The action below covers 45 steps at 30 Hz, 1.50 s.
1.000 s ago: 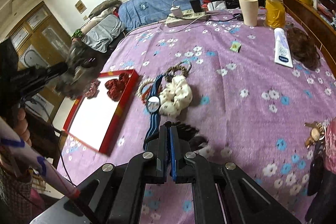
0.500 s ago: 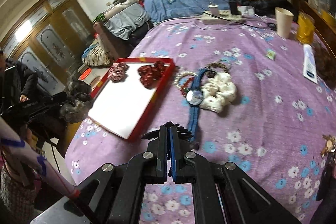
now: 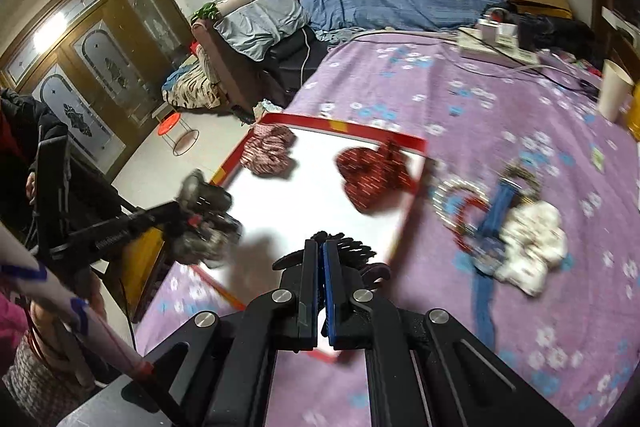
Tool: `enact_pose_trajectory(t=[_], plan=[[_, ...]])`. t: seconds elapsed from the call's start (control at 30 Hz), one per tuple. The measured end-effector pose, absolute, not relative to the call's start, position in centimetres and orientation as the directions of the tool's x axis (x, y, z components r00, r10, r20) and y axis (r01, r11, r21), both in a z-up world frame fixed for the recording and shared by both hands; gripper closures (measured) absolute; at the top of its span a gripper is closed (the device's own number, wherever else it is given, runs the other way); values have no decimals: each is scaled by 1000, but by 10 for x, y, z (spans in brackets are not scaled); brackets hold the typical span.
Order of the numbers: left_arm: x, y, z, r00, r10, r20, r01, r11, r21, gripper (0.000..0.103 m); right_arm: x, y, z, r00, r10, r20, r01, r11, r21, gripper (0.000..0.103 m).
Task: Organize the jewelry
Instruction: 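Carry the claw clip and grey scrunchie over the tray, then open both tools to release the clip and scrunchie onto the tray, then withdraw both open tools from the tray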
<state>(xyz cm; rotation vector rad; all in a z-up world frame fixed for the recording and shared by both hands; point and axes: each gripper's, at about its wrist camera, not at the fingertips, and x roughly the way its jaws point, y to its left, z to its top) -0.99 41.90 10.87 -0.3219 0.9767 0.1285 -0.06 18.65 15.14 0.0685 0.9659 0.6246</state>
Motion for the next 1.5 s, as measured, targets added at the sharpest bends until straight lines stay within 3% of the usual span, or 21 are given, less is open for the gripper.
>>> enact_pose_trajectory(t=[0.43,0.8,0.93,1.07,1.3,1.5], plan=[[39,441,67,490,-33,-871,-231,958,-167,100,13,260,107,320,532,-784,-484,803,347,100],[50,441,61,485,-35,-874,-213,965,-156,100,-7,245,70,246,506,-827,-413,826,383,99],[49,441,64,485,-35,-874,-220,962,-160,88,-7,244,76,266,496,-827,-423,831,362,96],[39,443,76,510,-48,-859,-228,955,-189,70,-12,241,84,292,483,-825,-426,839,340,71],[13,446,102,543,-18,-839,-277,940,-199,60,-24,228,114,369,470,-802,-436,849,298,67],[-9,435,122,543,101,-834,-324,941,-98,57,-17,219,124,415,422,-806,-388,884,263,64]])
